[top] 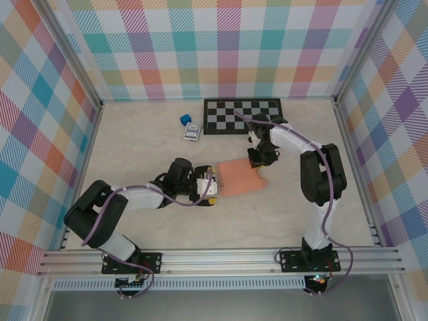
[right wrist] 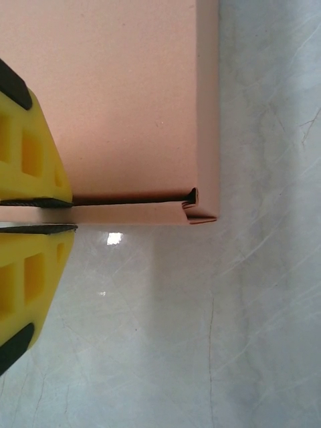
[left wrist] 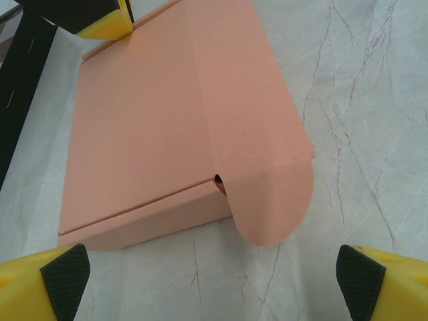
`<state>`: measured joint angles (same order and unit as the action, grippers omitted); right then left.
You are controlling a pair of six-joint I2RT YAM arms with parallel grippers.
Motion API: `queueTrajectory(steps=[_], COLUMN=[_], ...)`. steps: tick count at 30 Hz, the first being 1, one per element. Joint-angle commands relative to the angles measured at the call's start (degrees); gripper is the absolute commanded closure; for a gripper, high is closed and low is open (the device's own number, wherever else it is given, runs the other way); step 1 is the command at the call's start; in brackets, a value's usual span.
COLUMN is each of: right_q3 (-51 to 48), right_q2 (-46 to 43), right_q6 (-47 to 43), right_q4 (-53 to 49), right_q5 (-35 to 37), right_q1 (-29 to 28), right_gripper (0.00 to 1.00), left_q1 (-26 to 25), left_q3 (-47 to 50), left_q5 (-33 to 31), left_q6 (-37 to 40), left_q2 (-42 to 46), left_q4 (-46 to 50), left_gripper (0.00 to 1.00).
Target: Fold the paper box
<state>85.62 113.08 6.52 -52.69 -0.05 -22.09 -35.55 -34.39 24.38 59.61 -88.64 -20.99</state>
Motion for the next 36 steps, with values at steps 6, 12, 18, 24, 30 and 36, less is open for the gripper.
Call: queueTrajectory(steps=[6, 12, 18, 24, 30, 36], right_q3=[-4.59, -2.83, -0.08, 0.51, -0.53, -0.46], right_q2=[2.72, 1.87, -1.56, -4.54, -6.78, -6.01], right_q6=[-1.22, 0.77, 3.07, 4.85, 4.94, 3.98], right_q4=[0.51, -0.36, -3.05, -6.35, -8.92, -10.76], right_q5=[0.50, -1.87, -7.09, -14.59, -24.44, -28.49], right_q1=[0.38, 0.38, 1.49, 5.95, 11.41, 12.48], right_gripper=[0.83, 0.89, 0.91, 0.91, 0.91, 0.92], left_q1=[-0.40, -0.57, -0.66, -1.32, -2.07, -1.80], left_q3=[-1.26, -1.53, -3.03, -3.30, -1.01, -1.15], left_q5=[1.28, 2.15, 2.78, 2.66, 1.37, 0.06], left_q6=[0.43, 0.41, 2.78, 4.72, 11.05, 14.04], left_q2=[1.59, 1.63, -0.23, 4.43, 17.23, 13.36], left_q4=[0.62, -0.07, -0.17, 2.04, 13.08, 10.06], left_gripper=[0.03, 0.03, 0.03, 0.03, 0.02, 0.02])
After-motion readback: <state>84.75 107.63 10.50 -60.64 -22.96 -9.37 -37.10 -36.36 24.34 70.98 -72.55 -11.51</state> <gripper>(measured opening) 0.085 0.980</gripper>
